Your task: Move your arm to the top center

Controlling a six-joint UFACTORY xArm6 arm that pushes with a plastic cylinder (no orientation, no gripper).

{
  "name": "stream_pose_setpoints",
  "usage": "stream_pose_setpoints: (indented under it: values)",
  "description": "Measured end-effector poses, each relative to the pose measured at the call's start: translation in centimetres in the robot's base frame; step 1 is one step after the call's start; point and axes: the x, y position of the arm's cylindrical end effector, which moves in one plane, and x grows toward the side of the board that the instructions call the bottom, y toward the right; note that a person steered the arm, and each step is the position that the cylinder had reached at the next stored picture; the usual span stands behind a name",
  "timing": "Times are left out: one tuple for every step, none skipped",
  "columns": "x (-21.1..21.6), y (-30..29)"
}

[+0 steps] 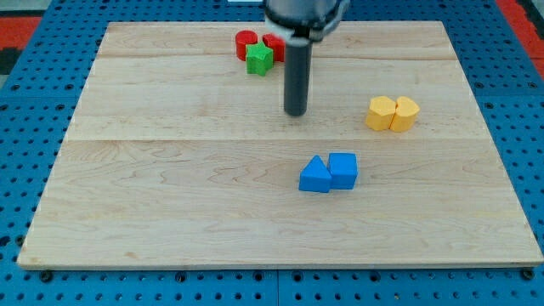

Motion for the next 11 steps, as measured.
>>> stream_pose_setpoints:
  values:
    - [-7.9,3.6]
    - [-12.1,8.7]
    - [-10.9,5.2]
    - [-8.8,4.7]
    - [-8.0,2.9]
    - [-8.6,-0.3]
    - [-13.4,1.7]
    - [-14.7,-0.3]
    - [-14.6,-1.6]
    - [-15.3,-2.0]
    - [-16.0,-0.9]
